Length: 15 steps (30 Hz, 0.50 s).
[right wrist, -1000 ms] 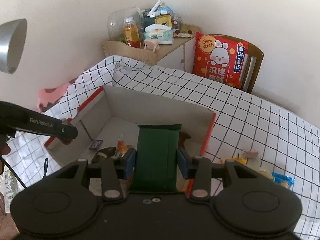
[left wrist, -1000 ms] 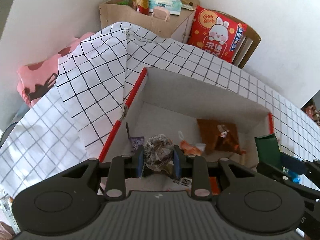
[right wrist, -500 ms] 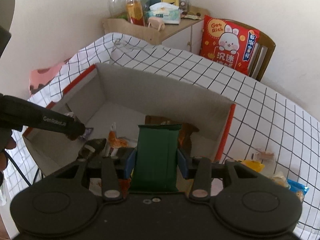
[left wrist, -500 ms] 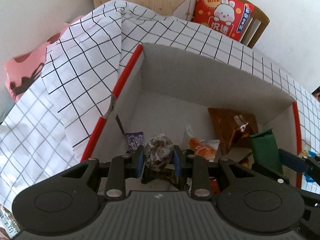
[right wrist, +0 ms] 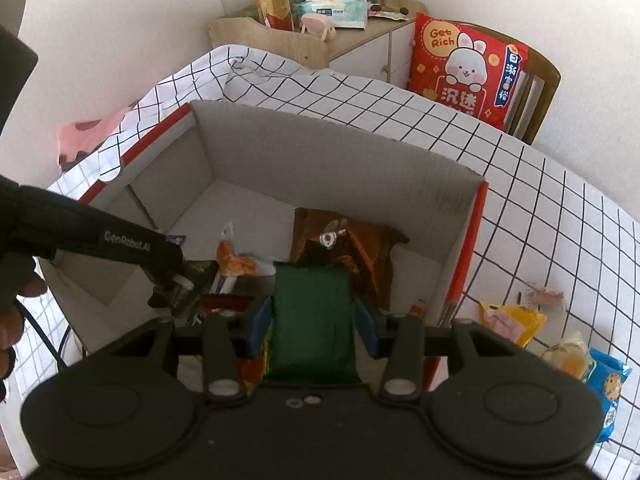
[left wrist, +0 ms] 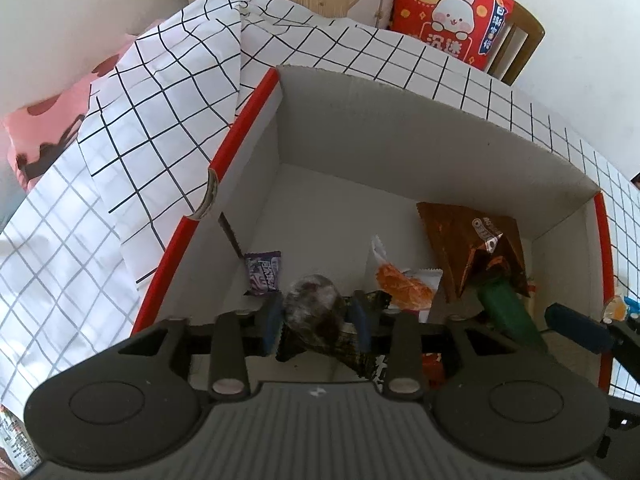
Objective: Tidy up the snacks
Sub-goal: 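Open both tools to drop the dark candy and green bar into the box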
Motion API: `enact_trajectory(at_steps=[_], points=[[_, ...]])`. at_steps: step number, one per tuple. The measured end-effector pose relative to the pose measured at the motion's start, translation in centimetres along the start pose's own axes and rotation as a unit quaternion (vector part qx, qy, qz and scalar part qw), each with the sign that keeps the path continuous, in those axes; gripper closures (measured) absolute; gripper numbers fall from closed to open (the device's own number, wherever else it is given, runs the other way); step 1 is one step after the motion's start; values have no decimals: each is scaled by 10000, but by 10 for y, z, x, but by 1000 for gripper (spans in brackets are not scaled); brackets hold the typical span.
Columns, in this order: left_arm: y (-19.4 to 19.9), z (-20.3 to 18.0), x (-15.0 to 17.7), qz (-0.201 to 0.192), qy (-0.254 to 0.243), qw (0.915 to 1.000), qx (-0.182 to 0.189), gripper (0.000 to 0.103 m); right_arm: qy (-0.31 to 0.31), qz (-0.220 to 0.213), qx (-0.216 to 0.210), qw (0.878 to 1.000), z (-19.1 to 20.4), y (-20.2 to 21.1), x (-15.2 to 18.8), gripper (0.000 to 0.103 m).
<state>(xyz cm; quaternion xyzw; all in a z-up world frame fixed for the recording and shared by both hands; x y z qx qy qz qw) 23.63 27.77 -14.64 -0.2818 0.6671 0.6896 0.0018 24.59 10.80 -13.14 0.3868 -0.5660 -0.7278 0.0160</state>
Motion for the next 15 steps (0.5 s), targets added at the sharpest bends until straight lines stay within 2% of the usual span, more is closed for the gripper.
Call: enact_trajectory(at_steps=[1, 6, 9, 15], points=[[2, 0, 0, -31, 10, 10000, 31, 53, -8, 7, -25, 10000, 0, 1, 0, 56], [14, -1, 4, -155, -36, 9998, 80, 52, -44, -116, -55, 9999, 2, 10, 1, 45], [23, -3, 7, -246, -123, 9996, 109, 43, -73, -228, -90, 9997, 3, 20, 0, 38], [41, -7, 14, -426, -202, 9988, 156, 42, -103, -372, -176, 9991, 6, 38, 1, 28]])
Point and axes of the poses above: each gripper's, at about its wrist camera, not at the fingertips, and y roughly against the way its jaws point, z to its left, x to its underside, the point moved 4 cm from there along -y, roughly the way its jaws point, and after that the axes turned 1 degree about z, right-handed, at the moved point
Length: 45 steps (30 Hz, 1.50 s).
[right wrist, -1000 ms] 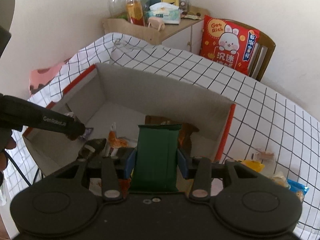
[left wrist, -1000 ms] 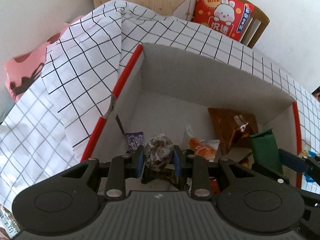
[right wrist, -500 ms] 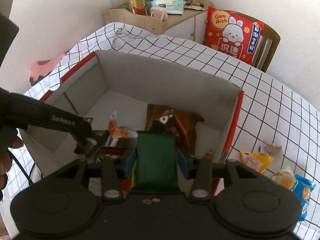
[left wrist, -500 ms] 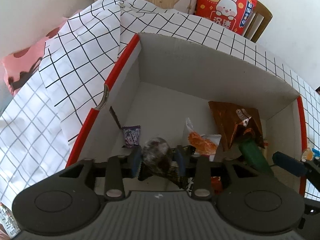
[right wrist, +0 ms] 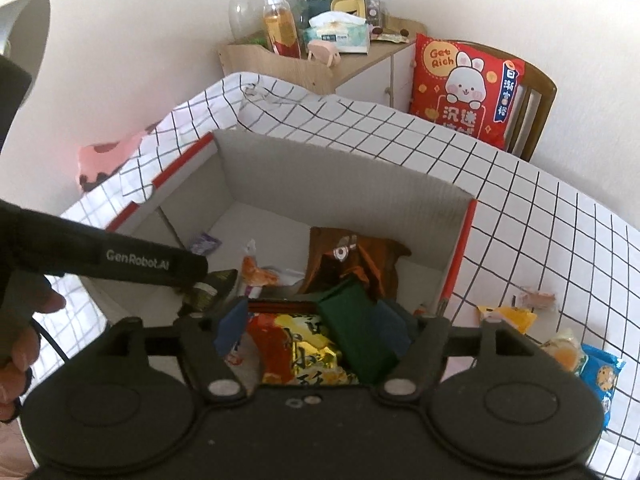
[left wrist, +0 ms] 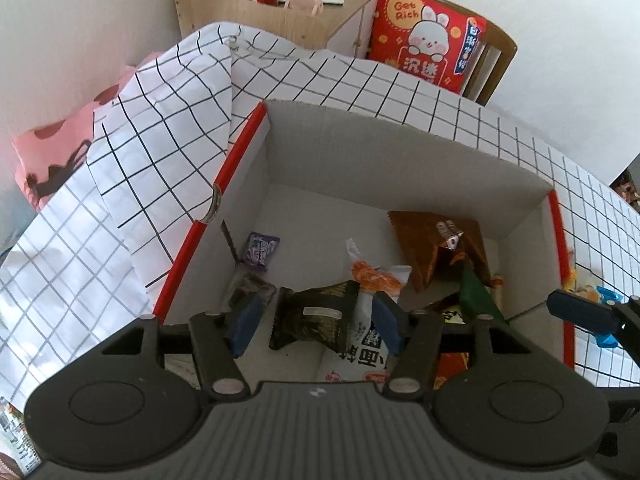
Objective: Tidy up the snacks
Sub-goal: 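Open both tools to drop the dark candy and green bar into the box, then move both tools back toward the remaining snacks on the table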
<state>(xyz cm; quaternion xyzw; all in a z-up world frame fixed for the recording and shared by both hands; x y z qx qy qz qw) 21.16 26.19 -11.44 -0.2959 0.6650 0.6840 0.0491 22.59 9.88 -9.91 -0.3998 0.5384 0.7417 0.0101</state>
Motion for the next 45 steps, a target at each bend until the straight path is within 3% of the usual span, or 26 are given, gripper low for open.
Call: enact_trajectory(at_steps=[6, 10, 13, 15, 26, 36, 41, 45], points=[[20, -3, 6, -152, -38, 9999, 65, 36, -88, -162, -81, 9998, 0, 22, 0, 17], [34, -7, 11, -279, -123, 9995, 109, 36, -108, -235, -183, 9995, 1, 36, 3, 16], [45, -10, 15, -383, -174, 9990, 159, 29, -74, -326, -200, 9992, 1, 49, 6, 15], [51, -14, 17, -443, -210, 9986, 208, 28, -62, -387, -242, 9989, 1, 57, 8, 9], [89, -36, 34, -796, -433, 9946, 506, 20, -179, -745, -318, 9966, -13, 103, 20, 0], [102, -77, 52, -926, -784, 9896, 776, 16, -422, -923, -245, 9945, -41, 134, 49, 0], [97, -107, 63, -858, -871, 9870, 1046, 2, -481, -1034, -65, 9935, -65, 148, 69, 0], [87, -135, 70, -770, -982, 9855, 1146, 2, -523, -1096, 75, 9926, -89, 155, 88, 0]])
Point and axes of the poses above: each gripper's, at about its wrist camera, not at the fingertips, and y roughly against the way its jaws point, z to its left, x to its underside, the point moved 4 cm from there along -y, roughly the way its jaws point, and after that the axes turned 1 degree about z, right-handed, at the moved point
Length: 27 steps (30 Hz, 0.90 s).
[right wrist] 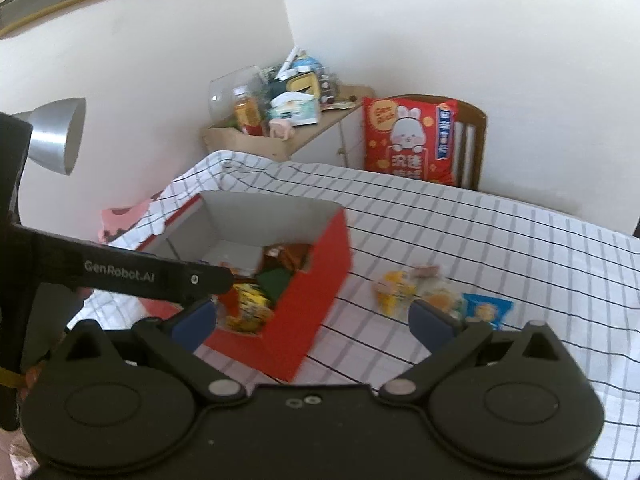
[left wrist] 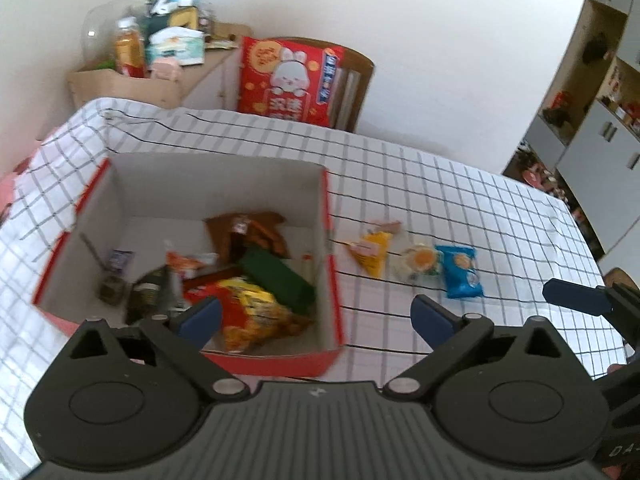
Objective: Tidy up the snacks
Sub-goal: 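Move both tools back toward the remaining snacks on the table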
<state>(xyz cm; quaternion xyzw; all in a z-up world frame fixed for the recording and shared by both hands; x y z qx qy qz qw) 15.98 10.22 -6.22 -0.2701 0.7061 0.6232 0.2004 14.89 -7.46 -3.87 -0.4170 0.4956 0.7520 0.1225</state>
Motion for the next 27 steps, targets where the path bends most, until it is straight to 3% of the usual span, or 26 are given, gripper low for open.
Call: enact_trajectory(at_steps=[13, 27], points=[[-53, -83, -13, 110, -292, 9995, 35, 2, -196, 304, 640, 9973, -95, -1, 21, 0], [-137, -125, -28, 658, -549, 9956, -390, 2, -273, 780, 586, 9949, -151, -52, 22, 3]])
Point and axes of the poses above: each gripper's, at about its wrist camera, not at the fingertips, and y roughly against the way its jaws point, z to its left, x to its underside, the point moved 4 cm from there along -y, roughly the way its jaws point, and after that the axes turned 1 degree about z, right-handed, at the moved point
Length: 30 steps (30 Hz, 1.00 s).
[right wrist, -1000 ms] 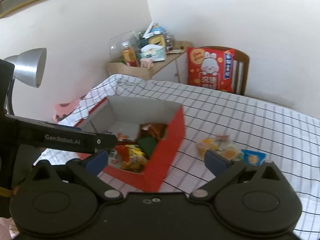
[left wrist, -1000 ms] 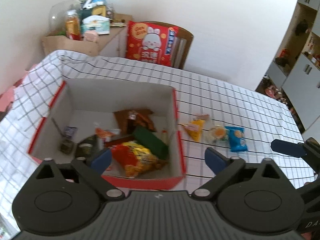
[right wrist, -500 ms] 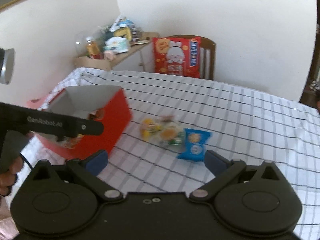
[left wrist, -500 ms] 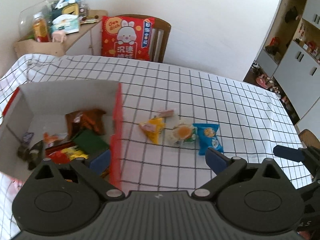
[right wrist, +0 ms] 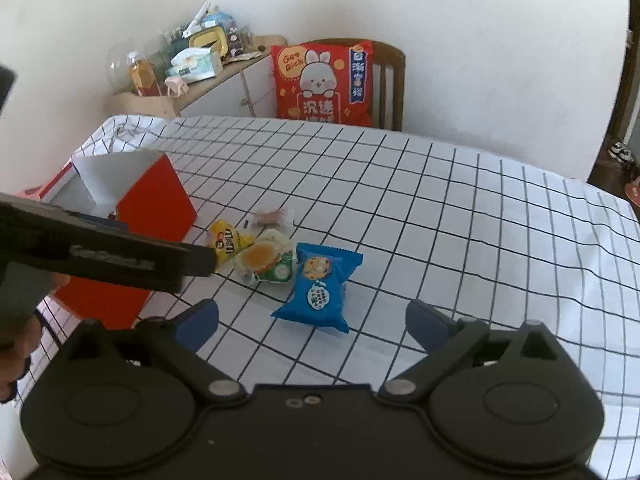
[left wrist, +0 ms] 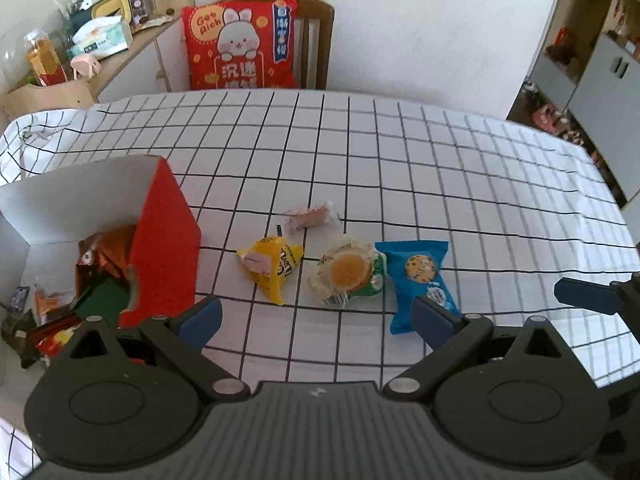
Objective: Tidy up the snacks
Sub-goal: 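Move both tools back toward the remaining snacks on the table, then grasp the round bun pastry with left tool while right tool grasps the blue cookie bag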
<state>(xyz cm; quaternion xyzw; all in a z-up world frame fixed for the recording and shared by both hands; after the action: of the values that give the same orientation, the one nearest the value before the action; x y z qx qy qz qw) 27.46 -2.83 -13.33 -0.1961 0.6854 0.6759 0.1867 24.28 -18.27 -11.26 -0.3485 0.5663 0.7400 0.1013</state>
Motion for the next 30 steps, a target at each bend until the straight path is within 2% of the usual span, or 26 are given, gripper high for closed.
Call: enact_trajectory(at_steps=[8, 21, 25, 26, 27, 30], points=[[-48, 4, -13, 433, 216, 9988, 52, 3, 37, 294, -124, 9995, -3, -44, -2, 11], [-85, -10, -21, 605, 117, 9976, 308, 7, -264, 489, -170, 9983, -13, -94, -10, 26], [-93, -6, -23, 674, 281, 9964, 429, 15, -290, 509, -160, 9982, -14, -100, -10, 31], [-95, -3, -23, 699, 343, 9959, 456, 16, -311, 509, -168, 9981, -15, -100, -9, 37], [-96, -1, -24, 722, 393, 9954, 497, 17, -341, 522, -178, 9979, -16, -102, -9, 47], [-99, 6, -23, 766, 489, 9944, 541, 20, -420, 509, -167, 9977, -22, -100, -7, 58]])
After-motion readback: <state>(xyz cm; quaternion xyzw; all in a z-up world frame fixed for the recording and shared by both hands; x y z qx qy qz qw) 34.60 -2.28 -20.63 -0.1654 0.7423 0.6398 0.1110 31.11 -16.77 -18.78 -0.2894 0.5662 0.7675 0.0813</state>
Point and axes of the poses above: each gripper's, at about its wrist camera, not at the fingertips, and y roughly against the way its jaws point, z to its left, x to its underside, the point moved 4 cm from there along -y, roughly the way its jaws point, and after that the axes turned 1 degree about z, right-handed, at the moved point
